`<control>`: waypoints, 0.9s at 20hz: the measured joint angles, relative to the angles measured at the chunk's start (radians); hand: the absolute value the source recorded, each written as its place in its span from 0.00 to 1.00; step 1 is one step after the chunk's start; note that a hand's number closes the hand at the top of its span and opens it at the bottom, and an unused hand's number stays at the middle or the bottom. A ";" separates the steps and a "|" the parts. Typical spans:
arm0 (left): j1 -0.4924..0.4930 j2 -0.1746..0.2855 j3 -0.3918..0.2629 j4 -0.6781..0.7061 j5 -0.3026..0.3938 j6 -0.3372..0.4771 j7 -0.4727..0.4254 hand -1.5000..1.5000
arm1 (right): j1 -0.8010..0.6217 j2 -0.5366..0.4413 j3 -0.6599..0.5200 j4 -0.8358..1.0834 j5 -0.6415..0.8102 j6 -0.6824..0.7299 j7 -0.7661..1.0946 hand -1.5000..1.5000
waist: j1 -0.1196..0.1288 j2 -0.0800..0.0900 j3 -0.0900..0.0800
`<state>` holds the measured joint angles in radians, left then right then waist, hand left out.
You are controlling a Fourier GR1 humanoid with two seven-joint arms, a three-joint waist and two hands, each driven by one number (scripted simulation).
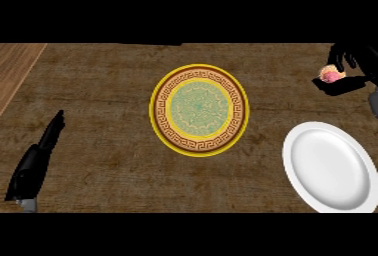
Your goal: Pick the cupcake from the plate and place it in the plate
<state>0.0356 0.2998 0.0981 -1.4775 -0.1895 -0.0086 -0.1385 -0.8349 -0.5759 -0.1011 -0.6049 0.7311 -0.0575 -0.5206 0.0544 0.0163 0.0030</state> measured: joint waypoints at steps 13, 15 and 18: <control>0.041 -0.005 0.028 -0.027 -0.003 0.002 0.021 0.50 | -0.071 0.133 0.014 -0.194 -0.136 0.223 -0.116 1.00 | -0.050 -0.020 -0.003; 0.036 0.002 0.035 -0.026 0.000 -0.008 0.026 0.50 | -0.083 0.169 0.026 -0.242 -0.147 0.252 -0.059 1.00 | -0.052 -0.020 -0.003; 0.053 -0.004 0.036 -0.037 -0.004 -0.008 0.018 0.50 | -0.091 0.239 0.051 -0.306 -0.152 0.270 0.032 1.00 | -0.051 -0.020 -0.003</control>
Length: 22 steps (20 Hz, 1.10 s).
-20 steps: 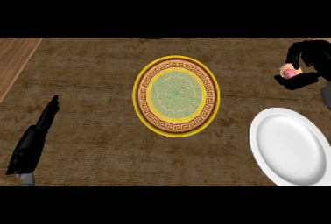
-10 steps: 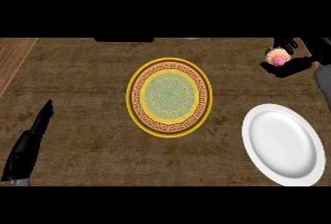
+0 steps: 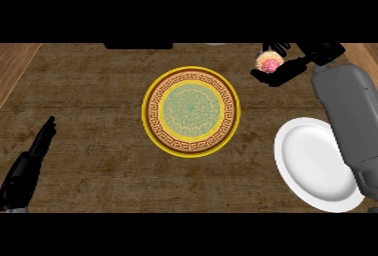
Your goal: Pick the cupcake from the plate and place it in the plate
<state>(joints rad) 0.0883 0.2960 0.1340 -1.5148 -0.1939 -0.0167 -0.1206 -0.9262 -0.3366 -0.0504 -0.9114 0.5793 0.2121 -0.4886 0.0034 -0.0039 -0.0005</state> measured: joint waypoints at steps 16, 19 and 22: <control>-0.038 -0.026 -0.002 0.002 -0.020 -0.005 0.021 0.50 | -0.073 0.303 0.193 0.117 0.109 -0.062 0.276 1.00 | 0.015 0.006 0.000; -0.022 -0.032 -0.004 0.005 -0.022 -0.009 -0.001 0.50 | -0.084 0.320 0.229 0.186 0.075 -0.074 0.275 1.00 | 0.022 0.008 0.000; -0.036 -0.032 -0.005 0.017 -0.022 -0.015 -0.008 0.50 | -0.082 0.329 0.240 0.254 -0.011 -0.130 0.319 0.00 | 0.037 0.012 0.000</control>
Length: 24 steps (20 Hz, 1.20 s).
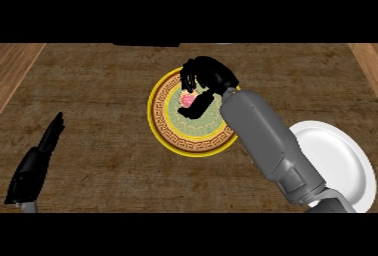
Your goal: Pick the cupcake from the plate and place it in the plate
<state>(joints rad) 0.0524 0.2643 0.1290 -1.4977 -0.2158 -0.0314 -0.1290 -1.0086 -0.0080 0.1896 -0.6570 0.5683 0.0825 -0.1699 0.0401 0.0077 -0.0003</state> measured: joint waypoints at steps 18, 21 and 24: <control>0.013 -0.020 -0.001 -0.004 -0.027 0.014 -0.006 0.50 | -0.045 -0.040 -0.117 0.144 -0.390 -0.204 -0.061 0.00 | -0.014 0.000 0.001; 0.000 -0.006 0.013 0.006 -0.016 0.000 -0.006 0.50 | -0.051 -0.094 -0.199 0.162 -0.461 -0.150 -0.083 0.00 | -0.017 0.001 0.001; -0.010 -0.012 0.012 0.015 -0.020 0.005 -0.013 0.50 | -0.026 -0.161 -0.270 0.199 -0.522 -0.070 -0.163 0.00 | -0.014 0.005 0.001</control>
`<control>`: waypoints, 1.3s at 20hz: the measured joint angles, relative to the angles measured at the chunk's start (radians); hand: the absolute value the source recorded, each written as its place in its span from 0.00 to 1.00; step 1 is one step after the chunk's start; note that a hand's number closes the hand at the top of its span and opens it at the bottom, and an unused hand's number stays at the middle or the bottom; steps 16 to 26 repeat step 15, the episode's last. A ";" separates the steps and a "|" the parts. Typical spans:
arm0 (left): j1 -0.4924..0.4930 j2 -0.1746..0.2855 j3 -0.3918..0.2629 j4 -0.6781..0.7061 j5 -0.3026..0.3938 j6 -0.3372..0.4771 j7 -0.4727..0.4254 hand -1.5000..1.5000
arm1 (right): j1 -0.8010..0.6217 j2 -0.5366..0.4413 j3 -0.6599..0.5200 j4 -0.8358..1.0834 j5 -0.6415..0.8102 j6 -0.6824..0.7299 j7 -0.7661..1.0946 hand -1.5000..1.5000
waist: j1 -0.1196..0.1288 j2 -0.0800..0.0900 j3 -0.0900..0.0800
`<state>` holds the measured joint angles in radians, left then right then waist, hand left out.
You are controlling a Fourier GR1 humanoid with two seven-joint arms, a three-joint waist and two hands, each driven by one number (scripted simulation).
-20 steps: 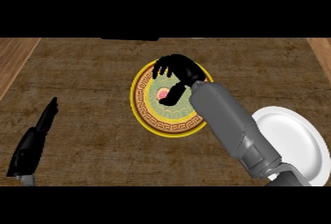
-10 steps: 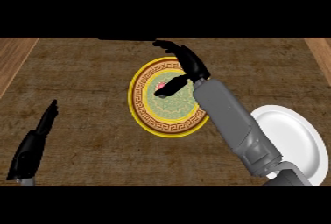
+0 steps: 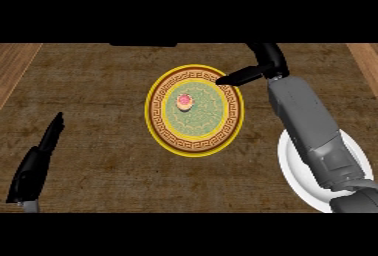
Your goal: Pick the cupcake from the plate and place it in the plate
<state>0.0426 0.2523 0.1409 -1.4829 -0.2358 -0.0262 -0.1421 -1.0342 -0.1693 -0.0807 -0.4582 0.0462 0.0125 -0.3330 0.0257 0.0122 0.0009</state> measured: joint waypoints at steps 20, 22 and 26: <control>-0.013 -0.009 -0.013 -0.014 -0.012 -0.010 0.006 0.50 | 0.023 -0.276 -0.096 0.231 -0.012 0.279 -0.333 0.00 | 0.033 0.014 0.002; -0.013 -0.009 -0.013 -0.014 -0.012 -0.010 0.006 0.50 | 0.023 -0.276 -0.096 0.231 -0.012 0.279 -0.333 0.00 | 0.033 0.014 0.002; -0.013 -0.009 -0.013 -0.014 -0.012 -0.010 0.006 0.50 | 0.023 -0.276 -0.096 0.231 -0.012 0.279 -0.333 0.00 | 0.033 0.014 0.002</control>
